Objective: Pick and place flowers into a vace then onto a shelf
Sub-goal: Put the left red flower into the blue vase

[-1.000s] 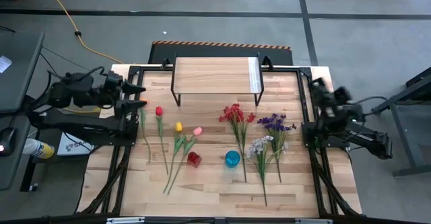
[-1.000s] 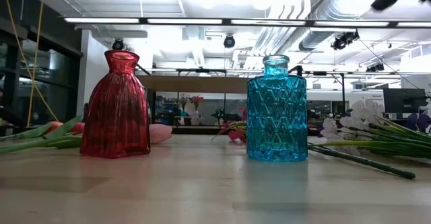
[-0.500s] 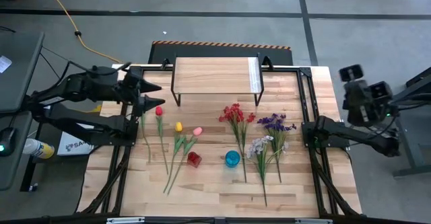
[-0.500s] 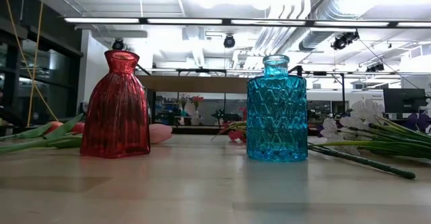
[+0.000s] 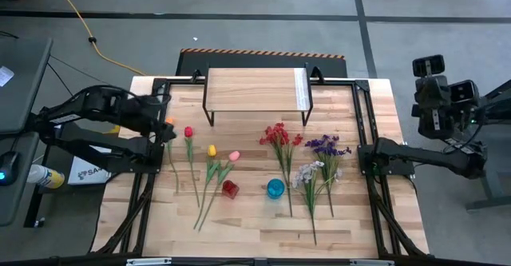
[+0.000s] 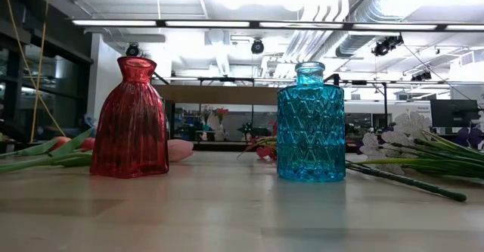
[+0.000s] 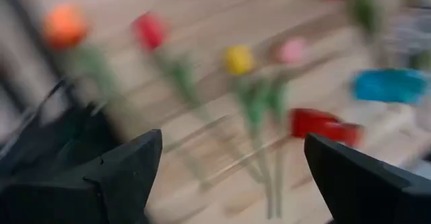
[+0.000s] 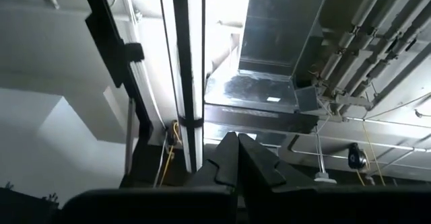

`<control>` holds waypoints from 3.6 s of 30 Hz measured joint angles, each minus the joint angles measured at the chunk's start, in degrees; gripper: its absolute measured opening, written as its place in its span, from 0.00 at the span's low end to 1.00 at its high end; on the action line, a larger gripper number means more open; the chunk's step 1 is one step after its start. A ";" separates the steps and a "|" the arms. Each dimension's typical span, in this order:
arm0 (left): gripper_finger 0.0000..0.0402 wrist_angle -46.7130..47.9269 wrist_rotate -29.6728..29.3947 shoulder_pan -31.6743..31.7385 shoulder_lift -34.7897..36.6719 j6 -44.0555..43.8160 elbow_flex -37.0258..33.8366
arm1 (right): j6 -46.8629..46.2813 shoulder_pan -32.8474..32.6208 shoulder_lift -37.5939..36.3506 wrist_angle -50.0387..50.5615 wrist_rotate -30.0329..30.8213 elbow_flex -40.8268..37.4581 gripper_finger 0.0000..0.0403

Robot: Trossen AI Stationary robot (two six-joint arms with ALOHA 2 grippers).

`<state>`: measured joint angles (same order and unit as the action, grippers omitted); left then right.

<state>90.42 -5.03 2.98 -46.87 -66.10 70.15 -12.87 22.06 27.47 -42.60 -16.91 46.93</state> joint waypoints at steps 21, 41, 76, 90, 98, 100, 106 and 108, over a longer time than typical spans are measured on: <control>0.99 -7.45 -1.67 0.00 -8.04 -9.75 -15.82 | 1.34 0.00 3.12 0.60 0.02 0.95 0.00; 0.91 -21.46 -5.76 0.00 -13.93 -18.41 -26.73 | 1.14 0.00 4.35 8.28 -0.10 0.95 0.00; 0.88 -37.48 -3.35 0.00 -41.36 -20.89 -30.15 | -0.86 0.00 5.20 10.05 -1.03 0.95 0.00; 0.48 -41.56 -3.00 0.00 -41.20 -21.23 -30.56 | -2.71 0.00 5.20 10.28 -4.49 0.95 0.00; 0.21 -42.55 -2.80 -0.02 -41.27 -21.21 -30.56 | -2.70 0.01 5.20 10.26 -6.64 0.95 0.00; 0.14 -42.13 -2.76 -0.02 -41.27 -21.23 -30.51 | -2.70 0.02 5.20 10.26 -6.64 0.95 0.00; 0.07 -37.09 -2.32 0.00 -40.00 -21.22 -30.65 | -2.70 0.01 5.20 10.26 -6.64 0.95 0.00; 0.07 -34.72 -0.92 0.02 -38.54 -21.23 -30.98 | -2.70 0.02 5.19 10.26 -6.64 0.95 0.00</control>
<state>55.69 -5.95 3.01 -85.41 -87.33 39.17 -15.57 22.09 32.66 -32.34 -23.55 47.88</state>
